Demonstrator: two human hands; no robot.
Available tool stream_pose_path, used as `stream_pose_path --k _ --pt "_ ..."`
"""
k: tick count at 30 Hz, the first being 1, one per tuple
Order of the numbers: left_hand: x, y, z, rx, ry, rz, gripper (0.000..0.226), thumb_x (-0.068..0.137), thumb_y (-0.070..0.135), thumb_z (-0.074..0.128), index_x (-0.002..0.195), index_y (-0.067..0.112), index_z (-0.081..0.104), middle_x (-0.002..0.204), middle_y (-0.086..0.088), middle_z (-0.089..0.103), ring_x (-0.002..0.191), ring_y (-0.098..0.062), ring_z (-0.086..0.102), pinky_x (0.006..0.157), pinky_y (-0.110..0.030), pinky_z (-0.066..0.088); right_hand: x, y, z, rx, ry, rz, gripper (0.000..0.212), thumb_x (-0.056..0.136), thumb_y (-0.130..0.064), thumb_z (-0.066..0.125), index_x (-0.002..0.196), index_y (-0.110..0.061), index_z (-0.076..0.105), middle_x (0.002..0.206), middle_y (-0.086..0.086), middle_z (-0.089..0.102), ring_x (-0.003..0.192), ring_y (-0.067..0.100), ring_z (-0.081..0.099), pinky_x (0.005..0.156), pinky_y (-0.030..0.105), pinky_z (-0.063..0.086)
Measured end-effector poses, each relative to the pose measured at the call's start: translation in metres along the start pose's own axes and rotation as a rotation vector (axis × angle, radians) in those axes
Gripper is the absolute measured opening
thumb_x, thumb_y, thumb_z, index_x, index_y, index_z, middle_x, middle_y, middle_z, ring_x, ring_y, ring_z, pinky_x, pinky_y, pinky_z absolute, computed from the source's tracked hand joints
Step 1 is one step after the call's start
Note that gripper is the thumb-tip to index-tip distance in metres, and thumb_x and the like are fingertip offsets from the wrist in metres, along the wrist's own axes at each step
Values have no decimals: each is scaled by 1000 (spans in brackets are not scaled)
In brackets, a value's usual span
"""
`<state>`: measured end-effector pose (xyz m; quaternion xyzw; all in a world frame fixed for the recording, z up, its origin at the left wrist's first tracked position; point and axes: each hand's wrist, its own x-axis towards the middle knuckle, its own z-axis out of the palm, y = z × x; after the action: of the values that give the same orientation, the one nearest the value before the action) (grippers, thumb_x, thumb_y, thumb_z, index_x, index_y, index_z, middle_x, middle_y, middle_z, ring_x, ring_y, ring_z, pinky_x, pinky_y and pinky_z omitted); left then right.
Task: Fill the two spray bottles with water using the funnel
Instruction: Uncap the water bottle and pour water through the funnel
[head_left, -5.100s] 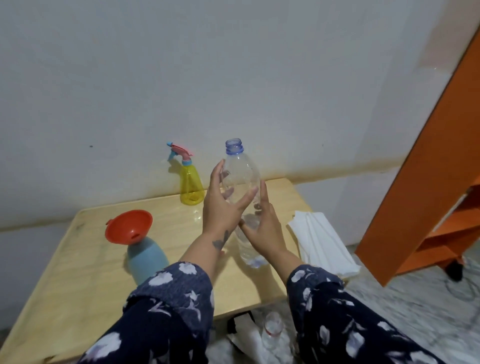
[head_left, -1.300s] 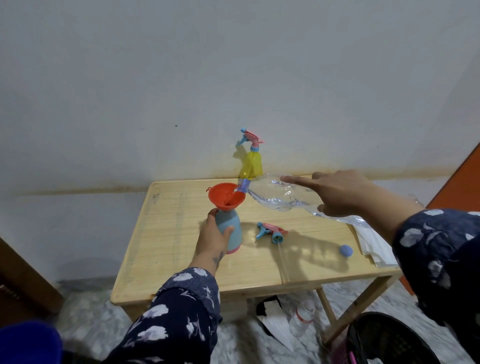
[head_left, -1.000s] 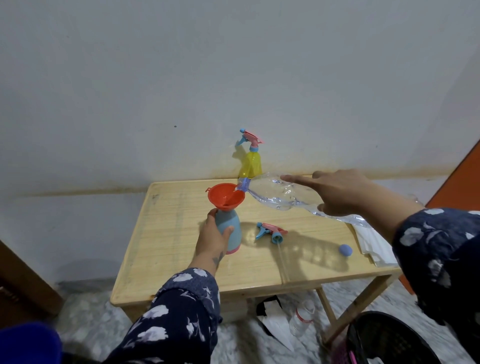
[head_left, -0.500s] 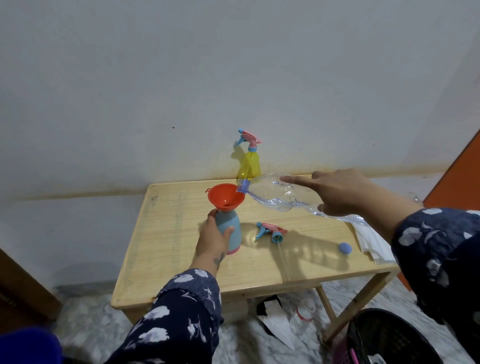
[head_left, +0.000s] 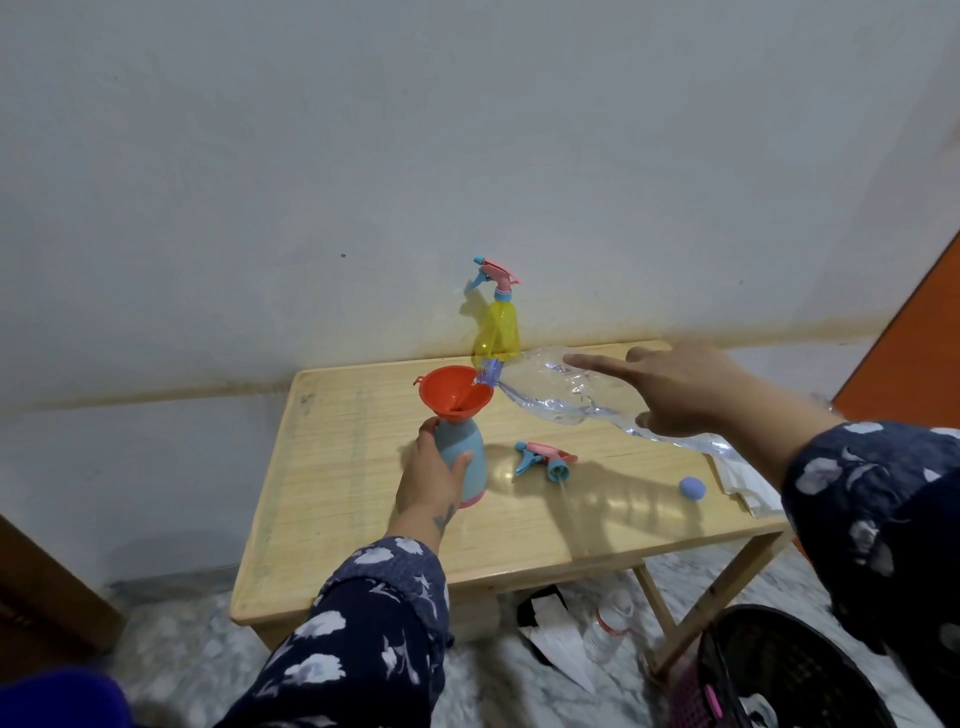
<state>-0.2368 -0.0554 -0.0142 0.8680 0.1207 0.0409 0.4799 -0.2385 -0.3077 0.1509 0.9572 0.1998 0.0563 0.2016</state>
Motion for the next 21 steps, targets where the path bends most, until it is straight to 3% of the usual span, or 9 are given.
stream_pose_path --k 8,13,17,21 --pt "0 0 -2 20 -8 -5 60 92 32 60 144 23 29 138 -3 48 121 -27 51 94 -45 48 -7 -15 17 231 -68 88 93 86 -34 57 136 -63 -16 104 -3 51 75 22 53 52 27 33" --pt "-2 1 -1 40 1 -3 61 93 34 59 144 23 29 138 -2 47 122 -27 51 93 -44 48 -3 -17 37 550 -70 118 99 83 -35 63 133 -67 -17 116 3 54 91 25 58 79 41 52" --pt "-2 -4 1 19 20 0 61 92 36 59 143 25 29 136 -2 48 119 -27 52 90 -43 49 3 -1 57 823 31 189 104 81 -29 69 140 -59 -10 118 5 52 112 23 54 93 43 47" --pt "-1 -9 6 22 60 -14 62 91 38 60 143 24 29 137 -3 47 119 -27 52 90 -45 50 16 21 82 1091 266 342 106 80 -20 72 147 -49 -5 131 4 45 113 22 51 89 43 48"
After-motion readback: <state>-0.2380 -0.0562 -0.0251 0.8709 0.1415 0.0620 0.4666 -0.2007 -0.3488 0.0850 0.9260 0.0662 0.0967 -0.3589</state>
